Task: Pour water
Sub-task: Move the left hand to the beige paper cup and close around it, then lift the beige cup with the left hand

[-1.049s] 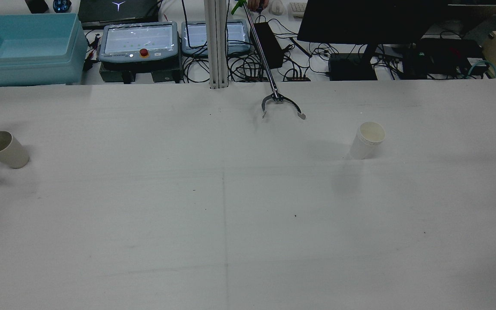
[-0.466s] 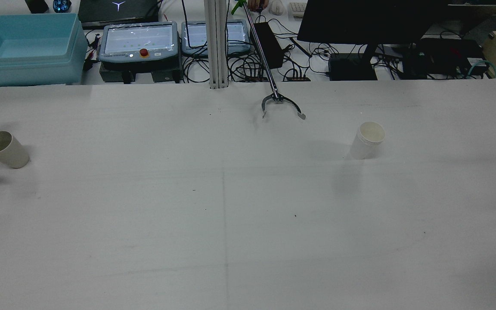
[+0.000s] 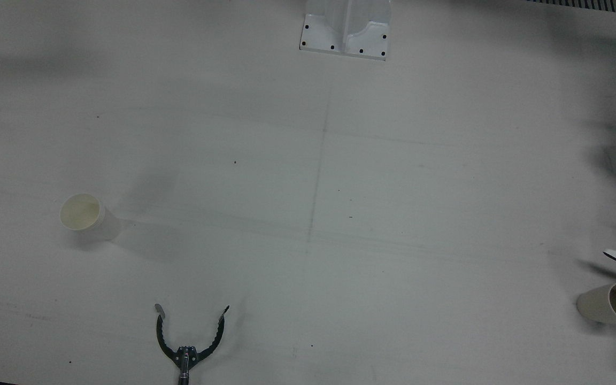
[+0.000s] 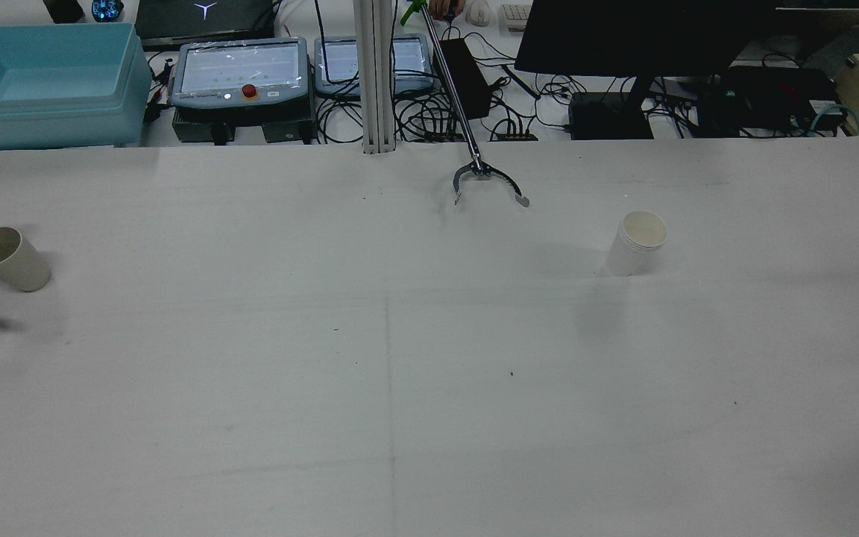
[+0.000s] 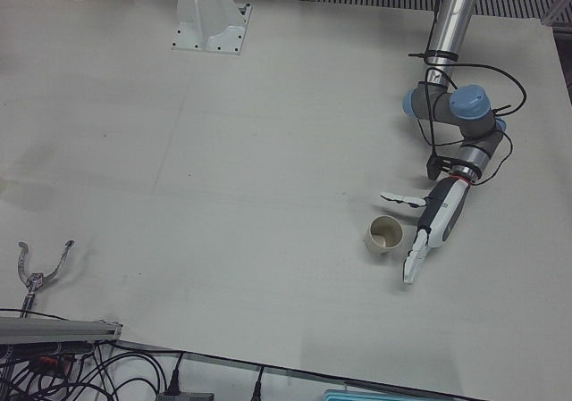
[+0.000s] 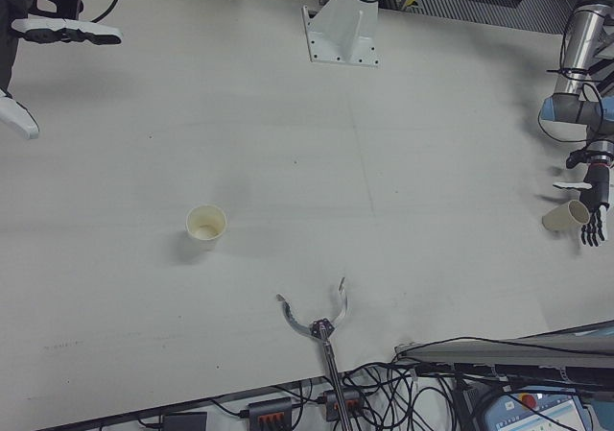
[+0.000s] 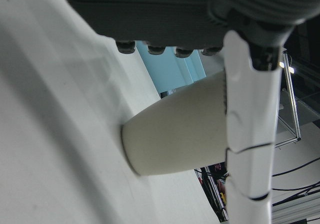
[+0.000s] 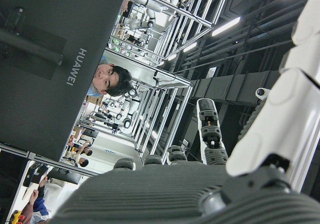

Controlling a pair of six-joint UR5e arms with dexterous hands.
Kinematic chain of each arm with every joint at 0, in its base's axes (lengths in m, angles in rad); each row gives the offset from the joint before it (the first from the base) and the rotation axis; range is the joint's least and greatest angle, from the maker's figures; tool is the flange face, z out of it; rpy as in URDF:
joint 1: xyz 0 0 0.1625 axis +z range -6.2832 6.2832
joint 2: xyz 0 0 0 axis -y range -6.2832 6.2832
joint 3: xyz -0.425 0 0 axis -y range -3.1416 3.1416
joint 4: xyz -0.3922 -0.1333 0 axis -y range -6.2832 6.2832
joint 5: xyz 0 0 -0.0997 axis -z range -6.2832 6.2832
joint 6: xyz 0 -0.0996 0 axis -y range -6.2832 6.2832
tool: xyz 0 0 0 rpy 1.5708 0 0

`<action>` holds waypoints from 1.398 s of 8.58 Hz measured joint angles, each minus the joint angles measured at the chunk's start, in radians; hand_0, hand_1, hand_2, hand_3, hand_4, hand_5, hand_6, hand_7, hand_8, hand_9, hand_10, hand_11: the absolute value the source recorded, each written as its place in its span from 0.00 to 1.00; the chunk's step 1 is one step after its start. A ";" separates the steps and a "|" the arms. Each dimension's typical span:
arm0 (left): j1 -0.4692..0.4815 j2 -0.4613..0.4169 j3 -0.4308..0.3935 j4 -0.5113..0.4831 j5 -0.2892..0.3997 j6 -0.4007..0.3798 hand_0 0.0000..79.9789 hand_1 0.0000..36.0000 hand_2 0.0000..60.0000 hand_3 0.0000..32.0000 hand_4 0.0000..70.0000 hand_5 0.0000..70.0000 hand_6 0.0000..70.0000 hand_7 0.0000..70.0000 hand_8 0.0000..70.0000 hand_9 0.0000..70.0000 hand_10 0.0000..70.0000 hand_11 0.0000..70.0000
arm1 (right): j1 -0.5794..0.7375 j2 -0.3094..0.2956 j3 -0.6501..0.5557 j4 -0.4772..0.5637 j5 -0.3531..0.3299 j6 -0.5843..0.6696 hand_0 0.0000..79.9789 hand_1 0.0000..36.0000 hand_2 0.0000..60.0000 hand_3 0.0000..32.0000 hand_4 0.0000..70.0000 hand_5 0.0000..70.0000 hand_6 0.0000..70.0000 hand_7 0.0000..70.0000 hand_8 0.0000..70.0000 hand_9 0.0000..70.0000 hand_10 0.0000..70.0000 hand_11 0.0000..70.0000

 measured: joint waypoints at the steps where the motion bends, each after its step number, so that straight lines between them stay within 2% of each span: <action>1: 0.011 -0.006 0.005 -0.002 -0.006 -0.005 0.80 0.72 0.00 0.16 0.00 0.00 0.00 0.04 0.00 0.00 0.00 0.05 | 0.012 0.000 0.002 0.000 -0.014 0.000 0.55 0.28 0.18 0.09 0.20 0.16 0.05 0.10 0.00 0.00 0.00 0.00; 3: 0.018 -0.032 0.023 -0.003 -0.012 -0.013 0.80 0.72 0.00 0.15 0.00 0.00 0.00 0.05 0.00 0.00 0.00 0.05 | 0.040 0.000 0.003 -0.001 -0.046 0.000 0.55 0.28 0.18 0.09 0.20 0.16 0.05 0.10 0.00 0.00 0.00 0.00; 7: 0.019 -0.076 0.053 0.005 -0.029 -0.014 0.81 0.72 0.00 0.09 0.00 0.00 0.00 0.07 0.00 0.00 0.01 0.07 | 0.051 0.000 -0.001 -0.002 -0.056 0.001 0.54 0.27 0.18 0.09 0.19 0.16 0.05 0.09 0.00 0.00 0.00 0.00; 9: 0.021 -0.087 0.056 0.015 -0.028 -0.014 0.79 0.70 0.00 0.01 0.03 0.02 0.00 0.06 0.00 0.00 0.02 0.07 | 0.050 -0.001 -0.004 -0.002 -0.056 0.000 0.54 0.27 0.18 0.10 0.18 0.15 0.05 0.09 0.00 0.00 0.00 0.00; 10: 0.021 -0.095 0.060 0.021 -0.027 -0.013 0.79 0.70 0.00 0.00 0.09 0.04 0.00 0.05 0.00 0.00 0.02 0.08 | 0.049 -0.001 -0.005 -0.002 -0.056 0.000 0.54 0.27 0.18 0.10 0.18 0.15 0.05 0.09 0.00 0.00 0.00 0.00; 11: 0.022 -0.103 0.066 0.025 -0.027 -0.013 0.78 0.64 0.00 0.00 0.32 0.13 0.00 0.04 0.00 0.00 0.03 0.08 | 0.049 -0.001 -0.007 -0.002 -0.056 0.000 0.54 0.27 0.18 0.11 0.18 0.15 0.04 0.09 0.00 0.00 0.00 0.00; 12: 0.022 -0.108 0.071 0.028 -0.027 -0.013 0.77 0.58 0.00 0.00 0.63 0.29 0.00 0.10 0.00 0.00 0.05 0.10 | 0.050 -0.001 -0.010 -0.002 -0.056 0.000 0.54 0.27 0.19 0.11 0.17 0.15 0.04 0.08 0.00 0.00 0.00 0.00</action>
